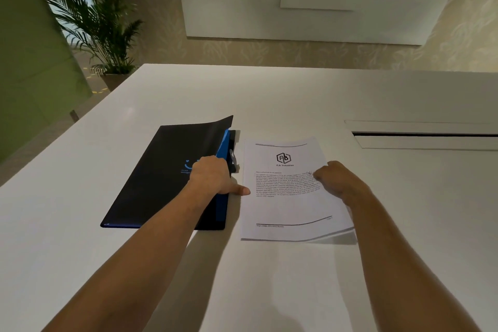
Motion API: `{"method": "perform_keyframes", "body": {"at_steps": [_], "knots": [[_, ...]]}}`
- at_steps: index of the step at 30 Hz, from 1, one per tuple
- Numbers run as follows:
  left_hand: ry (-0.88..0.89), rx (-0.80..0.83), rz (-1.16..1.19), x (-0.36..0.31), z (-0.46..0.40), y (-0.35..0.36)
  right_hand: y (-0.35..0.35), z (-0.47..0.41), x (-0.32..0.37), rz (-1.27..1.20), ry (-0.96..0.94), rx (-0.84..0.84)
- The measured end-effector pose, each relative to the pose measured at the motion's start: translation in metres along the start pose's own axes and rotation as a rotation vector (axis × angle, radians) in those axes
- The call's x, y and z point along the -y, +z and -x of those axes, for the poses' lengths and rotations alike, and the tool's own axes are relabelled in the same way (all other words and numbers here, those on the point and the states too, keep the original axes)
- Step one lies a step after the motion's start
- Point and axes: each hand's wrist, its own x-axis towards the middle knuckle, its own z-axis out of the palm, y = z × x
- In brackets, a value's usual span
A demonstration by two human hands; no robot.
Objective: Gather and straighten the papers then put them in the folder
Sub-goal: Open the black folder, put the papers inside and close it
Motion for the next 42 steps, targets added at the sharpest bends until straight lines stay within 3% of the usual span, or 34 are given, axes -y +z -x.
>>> {"method": "perform_keyframes", "body": {"at_steps": [5,11,18,23,31,42], "knots": [[0.017,0.081,0.109,0.006,0.004,-0.008,-0.008,0.007,0.005,-0.063,-0.074,0.049],[0.025,0.172,0.183,0.021,0.004,-0.028,-0.032,0.026,0.027,-0.308,-0.209,-0.055],[0.019,0.074,0.290,0.009,0.013,-0.032,-0.029,0.038,0.060,-0.483,-0.320,-0.200],[0.025,0.009,0.348,-0.006,0.016,-0.040,-0.003,0.052,0.077,-0.394,-0.410,-0.251],[0.059,-0.043,0.363,-0.029,0.031,-0.054,0.033,0.046,0.075,-0.222,-0.390,-0.043],[0.075,-0.046,0.349,-0.064,0.037,-0.054,0.087,0.030,0.091,-0.158,-0.345,0.011]]}}
